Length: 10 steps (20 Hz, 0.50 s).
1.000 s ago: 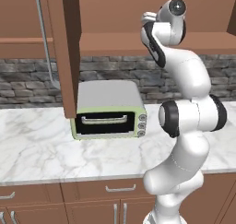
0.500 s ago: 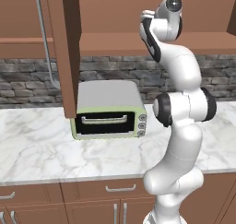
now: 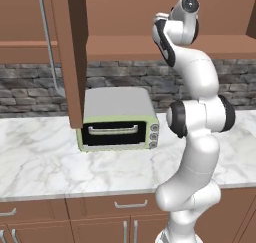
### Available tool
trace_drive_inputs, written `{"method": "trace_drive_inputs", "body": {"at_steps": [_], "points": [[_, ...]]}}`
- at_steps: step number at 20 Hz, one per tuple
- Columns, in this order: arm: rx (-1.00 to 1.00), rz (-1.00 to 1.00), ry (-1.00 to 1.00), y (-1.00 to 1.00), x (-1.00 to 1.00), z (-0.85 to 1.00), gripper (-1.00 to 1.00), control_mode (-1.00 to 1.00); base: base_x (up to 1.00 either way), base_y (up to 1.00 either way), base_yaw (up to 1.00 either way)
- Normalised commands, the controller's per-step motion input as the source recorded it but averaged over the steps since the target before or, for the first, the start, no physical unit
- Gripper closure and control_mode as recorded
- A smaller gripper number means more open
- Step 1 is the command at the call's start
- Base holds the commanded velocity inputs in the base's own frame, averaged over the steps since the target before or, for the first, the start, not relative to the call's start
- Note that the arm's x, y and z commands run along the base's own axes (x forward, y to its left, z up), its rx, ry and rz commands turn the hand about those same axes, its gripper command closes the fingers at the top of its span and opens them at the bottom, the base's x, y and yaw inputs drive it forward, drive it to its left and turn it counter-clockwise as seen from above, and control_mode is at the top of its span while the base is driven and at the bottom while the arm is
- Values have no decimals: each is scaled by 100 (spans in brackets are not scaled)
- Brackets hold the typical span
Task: Sort all alcoholic drinks to one cabinet, and non-alcoholic drinks to the other.
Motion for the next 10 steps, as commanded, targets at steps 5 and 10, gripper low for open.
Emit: {"method": "trace_drive_inputs", "body": {"at_steps": [5, 10], "points": [[0, 1, 5, 0, 0, -43, 100, -100, 0, 0, 0], [0, 1, 2, 0, -1, -2, 100, -100, 0, 0, 0]]}}
